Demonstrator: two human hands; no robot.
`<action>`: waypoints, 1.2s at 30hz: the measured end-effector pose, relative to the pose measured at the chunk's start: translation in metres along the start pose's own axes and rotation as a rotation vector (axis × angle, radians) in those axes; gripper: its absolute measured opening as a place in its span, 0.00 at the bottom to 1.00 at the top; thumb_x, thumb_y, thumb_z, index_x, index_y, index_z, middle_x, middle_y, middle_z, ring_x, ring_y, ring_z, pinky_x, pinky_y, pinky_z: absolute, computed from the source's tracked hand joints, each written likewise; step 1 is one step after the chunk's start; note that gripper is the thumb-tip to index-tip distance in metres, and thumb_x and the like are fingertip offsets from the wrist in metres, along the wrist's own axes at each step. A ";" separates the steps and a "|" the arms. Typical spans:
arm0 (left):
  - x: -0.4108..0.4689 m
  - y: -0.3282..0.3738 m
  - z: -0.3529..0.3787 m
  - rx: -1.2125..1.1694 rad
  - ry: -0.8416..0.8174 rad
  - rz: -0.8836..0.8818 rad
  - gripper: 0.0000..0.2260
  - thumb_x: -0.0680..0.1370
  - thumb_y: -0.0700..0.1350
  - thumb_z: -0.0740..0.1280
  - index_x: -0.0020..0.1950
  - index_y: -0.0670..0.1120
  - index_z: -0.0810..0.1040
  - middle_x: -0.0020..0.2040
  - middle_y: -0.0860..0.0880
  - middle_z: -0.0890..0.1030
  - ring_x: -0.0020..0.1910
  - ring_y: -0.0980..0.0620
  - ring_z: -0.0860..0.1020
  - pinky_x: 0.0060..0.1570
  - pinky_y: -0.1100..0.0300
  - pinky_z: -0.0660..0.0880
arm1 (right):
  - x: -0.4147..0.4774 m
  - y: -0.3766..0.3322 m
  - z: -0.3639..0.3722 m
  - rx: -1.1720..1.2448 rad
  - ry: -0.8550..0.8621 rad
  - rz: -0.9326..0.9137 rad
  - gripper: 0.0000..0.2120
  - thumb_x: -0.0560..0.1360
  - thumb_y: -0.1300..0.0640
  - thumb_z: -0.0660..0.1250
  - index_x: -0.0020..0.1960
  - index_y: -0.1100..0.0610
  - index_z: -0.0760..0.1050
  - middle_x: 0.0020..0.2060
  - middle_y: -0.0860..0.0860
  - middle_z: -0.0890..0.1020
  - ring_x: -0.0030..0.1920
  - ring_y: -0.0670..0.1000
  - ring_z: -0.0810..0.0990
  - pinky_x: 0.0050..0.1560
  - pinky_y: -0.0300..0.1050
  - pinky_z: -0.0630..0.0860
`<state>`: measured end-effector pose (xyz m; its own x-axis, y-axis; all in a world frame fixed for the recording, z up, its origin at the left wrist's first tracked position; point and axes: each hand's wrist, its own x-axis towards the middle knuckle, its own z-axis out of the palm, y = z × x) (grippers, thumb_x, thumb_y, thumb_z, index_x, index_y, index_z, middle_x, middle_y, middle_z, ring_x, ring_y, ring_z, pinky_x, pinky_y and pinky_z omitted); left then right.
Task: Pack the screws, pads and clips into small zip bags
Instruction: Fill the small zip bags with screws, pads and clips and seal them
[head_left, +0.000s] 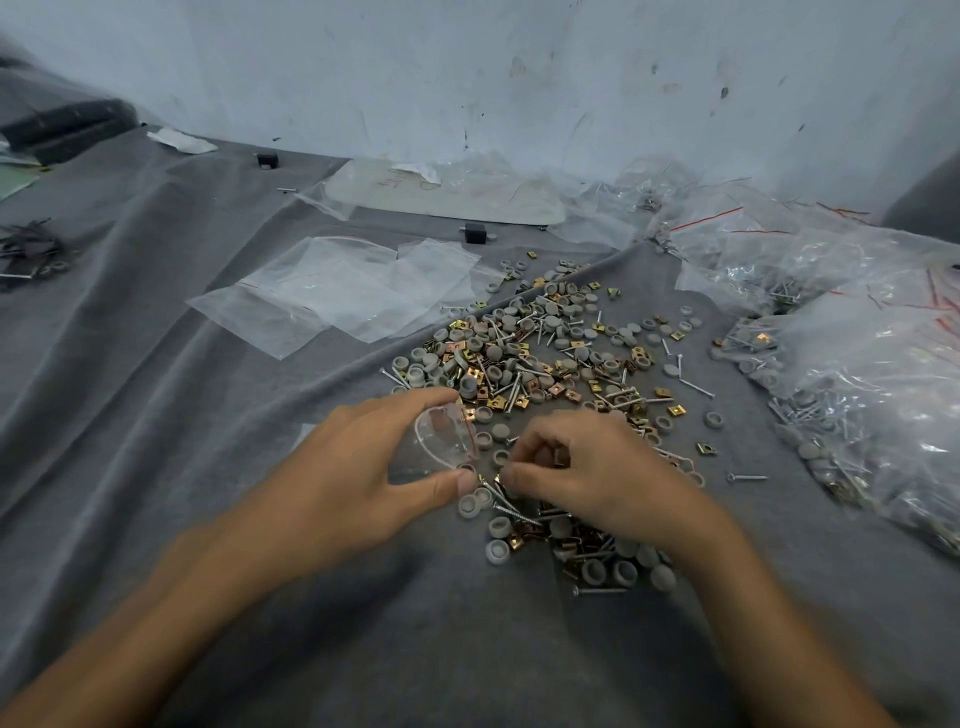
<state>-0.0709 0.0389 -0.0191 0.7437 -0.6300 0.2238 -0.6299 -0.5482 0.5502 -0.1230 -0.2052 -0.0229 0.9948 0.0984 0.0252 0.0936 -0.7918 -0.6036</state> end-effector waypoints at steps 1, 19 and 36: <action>0.000 0.000 0.000 0.003 0.005 0.003 0.36 0.70 0.72 0.64 0.75 0.57 0.70 0.70 0.61 0.75 0.69 0.62 0.72 0.68 0.61 0.69 | -0.001 -0.002 0.001 0.004 -0.052 -0.012 0.11 0.72 0.41 0.75 0.42 0.48 0.80 0.35 0.44 0.82 0.35 0.40 0.78 0.32 0.35 0.71; 0.000 -0.005 0.003 0.038 -0.013 0.017 0.37 0.70 0.76 0.59 0.75 0.60 0.67 0.70 0.63 0.74 0.69 0.63 0.71 0.65 0.65 0.67 | 0.000 0.001 0.000 -0.179 0.018 -0.013 0.04 0.81 0.48 0.64 0.47 0.43 0.74 0.45 0.41 0.75 0.45 0.39 0.74 0.43 0.41 0.69; 0.001 -0.003 -0.002 -0.004 0.031 0.007 0.36 0.71 0.73 0.66 0.74 0.57 0.71 0.68 0.61 0.77 0.68 0.63 0.73 0.65 0.61 0.71 | -0.003 -0.021 0.007 0.507 0.169 -0.073 0.06 0.80 0.59 0.69 0.54 0.50 0.82 0.43 0.49 0.86 0.44 0.46 0.84 0.44 0.39 0.80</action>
<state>-0.0678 0.0410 -0.0190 0.7459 -0.6164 0.2522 -0.6341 -0.5415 0.5519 -0.1280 -0.1849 -0.0160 0.9828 0.0106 0.1845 0.1738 -0.3922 -0.9033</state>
